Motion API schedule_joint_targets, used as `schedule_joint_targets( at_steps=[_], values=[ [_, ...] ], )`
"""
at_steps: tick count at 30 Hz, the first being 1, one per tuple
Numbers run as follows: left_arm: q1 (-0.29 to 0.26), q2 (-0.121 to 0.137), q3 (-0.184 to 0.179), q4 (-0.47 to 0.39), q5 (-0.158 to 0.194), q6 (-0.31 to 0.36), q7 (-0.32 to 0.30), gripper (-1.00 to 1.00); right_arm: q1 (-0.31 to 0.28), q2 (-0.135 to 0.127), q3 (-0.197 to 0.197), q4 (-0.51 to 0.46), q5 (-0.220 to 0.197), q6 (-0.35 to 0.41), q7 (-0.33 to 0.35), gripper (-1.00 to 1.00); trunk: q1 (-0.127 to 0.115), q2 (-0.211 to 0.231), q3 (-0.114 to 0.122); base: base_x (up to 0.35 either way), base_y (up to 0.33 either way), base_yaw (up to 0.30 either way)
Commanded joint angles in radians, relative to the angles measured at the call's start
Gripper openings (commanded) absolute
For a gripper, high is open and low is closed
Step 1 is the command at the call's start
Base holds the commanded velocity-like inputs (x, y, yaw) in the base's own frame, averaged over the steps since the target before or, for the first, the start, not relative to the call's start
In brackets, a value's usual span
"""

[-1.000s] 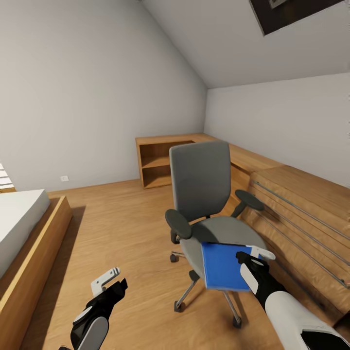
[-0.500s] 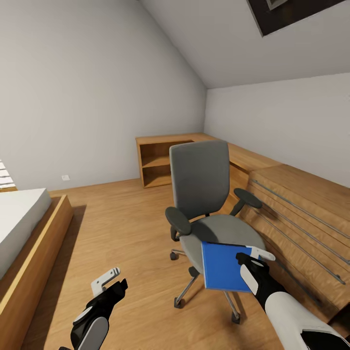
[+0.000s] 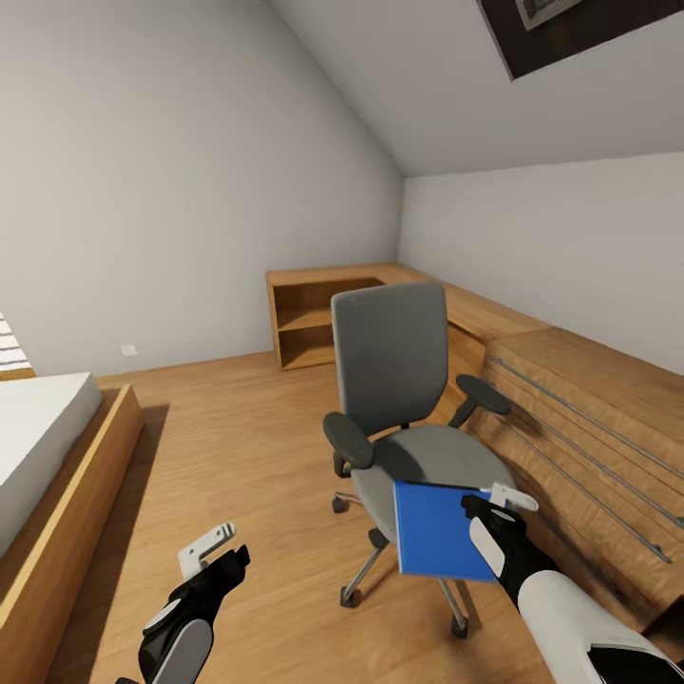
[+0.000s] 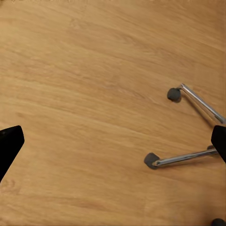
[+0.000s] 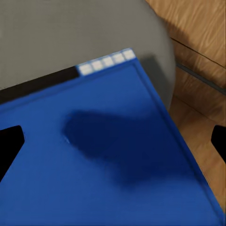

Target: In the bedroom, organize the workspace by keeping the computer under the desk, ensuring the monitor is on the desk, placing the keyboard on the desk next to the monitor, placing the mouse on the desk next to the keyboard, moving the folder from the swivel chair onto the desk next to the mouse, stacking the notebook on top of the folder with the pen on top of the notebook, and positioning the swivel chair next to the desk.

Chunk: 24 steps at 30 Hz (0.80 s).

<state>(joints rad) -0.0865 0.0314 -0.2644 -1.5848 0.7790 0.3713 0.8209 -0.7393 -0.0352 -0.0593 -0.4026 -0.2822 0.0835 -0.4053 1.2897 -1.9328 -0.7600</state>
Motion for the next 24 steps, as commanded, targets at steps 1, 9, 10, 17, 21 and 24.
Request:
schedule_joint_targets(
  at_steps=[1, 9, 10, 17, 21, 24],
  values=[
    [-0.001, 0.001, -0.002, -0.002, 0.004, 0.003, 0.007, 1.0, 0.0, 0.0, 0.0, -0.002, -0.005, 0.005, -0.004, 1.0, -0.004, 0.007, 0.002, 0.0, 0.0, 0.0],
    [-0.001, 0.001, -0.003, -0.001, 0.005, 0.003, 0.007, 1.0, 0.0, 0.0, 0.001, -0.002, -0.005, 0.005, -0.003, 1.0, -0.035, 0.063, 0.027, 0.0, 0.0, 0.0],
    [-0.001, 0.001, -0.003, -0.001, 0.005, 0.003, 0.007, 1.0, 0.0, 0.0, 0.0, -0.002, -0.005, 0.005, -0.003, 1.0, -0.039, 0.07, 0.03, 0.0, 0.0, 0.0],
    [-0.001, 0.001, -0.003, -0.001, 0.005, 0.003, 0.007, 1.0, 0.0, 0.0, 0.0, -0.002, -0.005, 0.005, -0.003, 1.0, -0.062, 0.112, 0.049, 0.0, 0.0, 0.0],
    [-0.001, 0.001, -0.003, -0.001, 0.005, 0.003, 0.007, 1.0, 0.0, 0.0, 0.0, -0.003, -0.005, 0.005, -0.003, 1.0, -0.062, 0.112, 0.049, 0.0, 0.0, 0.0],
    [-0.001, 0.001, -0.003, -0.001, 0.005, 0.003, 0.007, 1.0, 0.0, 0.0, 0.0, -0.004, -0.006, 0.005, -0.003, 1.0, -0.062, 0.112, 0.049, 0.0, 0.0, 0.0]
  ],
)
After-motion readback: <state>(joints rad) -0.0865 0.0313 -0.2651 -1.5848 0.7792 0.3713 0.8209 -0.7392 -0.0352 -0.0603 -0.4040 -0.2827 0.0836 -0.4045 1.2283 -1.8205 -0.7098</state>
